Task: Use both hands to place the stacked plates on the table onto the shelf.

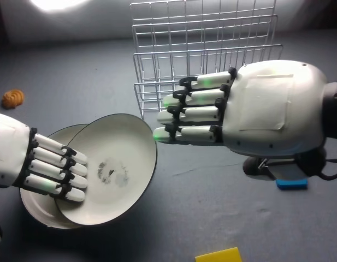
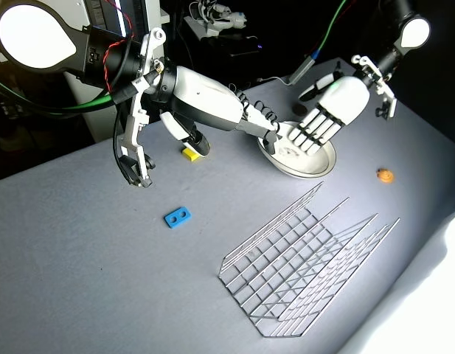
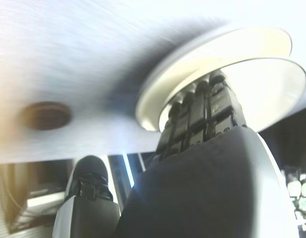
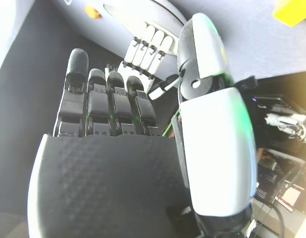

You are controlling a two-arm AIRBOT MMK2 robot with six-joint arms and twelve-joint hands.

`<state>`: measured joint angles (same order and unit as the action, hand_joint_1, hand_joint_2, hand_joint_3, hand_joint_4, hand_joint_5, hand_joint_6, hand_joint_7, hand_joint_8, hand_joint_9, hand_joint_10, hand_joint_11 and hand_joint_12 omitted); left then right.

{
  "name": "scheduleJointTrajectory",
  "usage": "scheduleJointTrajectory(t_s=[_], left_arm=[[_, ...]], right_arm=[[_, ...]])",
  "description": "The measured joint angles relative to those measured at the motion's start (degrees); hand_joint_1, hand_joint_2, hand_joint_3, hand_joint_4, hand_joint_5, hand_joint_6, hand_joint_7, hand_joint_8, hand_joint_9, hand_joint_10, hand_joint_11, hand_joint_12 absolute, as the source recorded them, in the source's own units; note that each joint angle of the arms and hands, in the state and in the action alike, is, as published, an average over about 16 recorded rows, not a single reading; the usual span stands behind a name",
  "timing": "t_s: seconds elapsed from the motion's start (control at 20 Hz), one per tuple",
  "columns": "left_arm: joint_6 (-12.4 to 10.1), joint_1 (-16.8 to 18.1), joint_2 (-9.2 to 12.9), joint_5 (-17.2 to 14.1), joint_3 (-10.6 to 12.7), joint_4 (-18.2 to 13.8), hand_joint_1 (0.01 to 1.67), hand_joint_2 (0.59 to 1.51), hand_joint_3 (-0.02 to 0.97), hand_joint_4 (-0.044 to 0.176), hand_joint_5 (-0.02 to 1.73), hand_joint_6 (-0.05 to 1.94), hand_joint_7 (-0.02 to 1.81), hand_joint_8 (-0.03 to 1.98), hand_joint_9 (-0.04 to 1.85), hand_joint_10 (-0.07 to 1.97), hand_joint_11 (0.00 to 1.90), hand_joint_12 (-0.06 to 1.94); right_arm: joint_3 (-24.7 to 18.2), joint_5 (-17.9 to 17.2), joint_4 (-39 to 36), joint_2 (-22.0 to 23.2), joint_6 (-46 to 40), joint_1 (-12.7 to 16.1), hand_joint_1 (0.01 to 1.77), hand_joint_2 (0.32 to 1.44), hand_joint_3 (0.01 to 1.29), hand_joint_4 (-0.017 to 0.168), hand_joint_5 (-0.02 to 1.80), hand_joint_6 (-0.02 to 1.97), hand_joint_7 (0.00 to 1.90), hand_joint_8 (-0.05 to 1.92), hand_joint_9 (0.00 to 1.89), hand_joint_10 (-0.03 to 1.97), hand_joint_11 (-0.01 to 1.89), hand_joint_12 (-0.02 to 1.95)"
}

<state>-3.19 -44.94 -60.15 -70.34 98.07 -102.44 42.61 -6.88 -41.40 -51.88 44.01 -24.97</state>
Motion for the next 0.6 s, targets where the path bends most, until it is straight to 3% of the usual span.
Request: scheduleJointTrajectory(t_s=[0.35, 0.6], left_arm=[[-0.7, 1.5, -0.8, 1.9, -2.3, 0.0, 0.02, 1.171, 0.014, -0.001, 0.0, -0.02, -0.01, -0.02, 0.01, -0.02, 0.02, 0.01], [-1.1, 2.1, -1.2, 2.4, -2.6, -0.1, 0.02, 1.163, 0.014, -0.001, 0.0, -0.02, -0.01, -0.02, 0.02, -0.01, 0.02, 0.01]], right_arm=[[4.6, 0.6, 0.0, -6.9, 1.2, 0.7, 1.11, 1.09, 0.02, 0.0, 0.05, 0.02, 0.03, 0.01, 0.04, 0.01, 0.01, 0.53], [8.8, 0.8, 0.0, -12.9, 2.2, 0.6, 1.14, 1.09, 0.02, 0.0, 0.05, 0.02, 0.03, 0.01, 0.06, 0.01, 0.01, 0.66]])
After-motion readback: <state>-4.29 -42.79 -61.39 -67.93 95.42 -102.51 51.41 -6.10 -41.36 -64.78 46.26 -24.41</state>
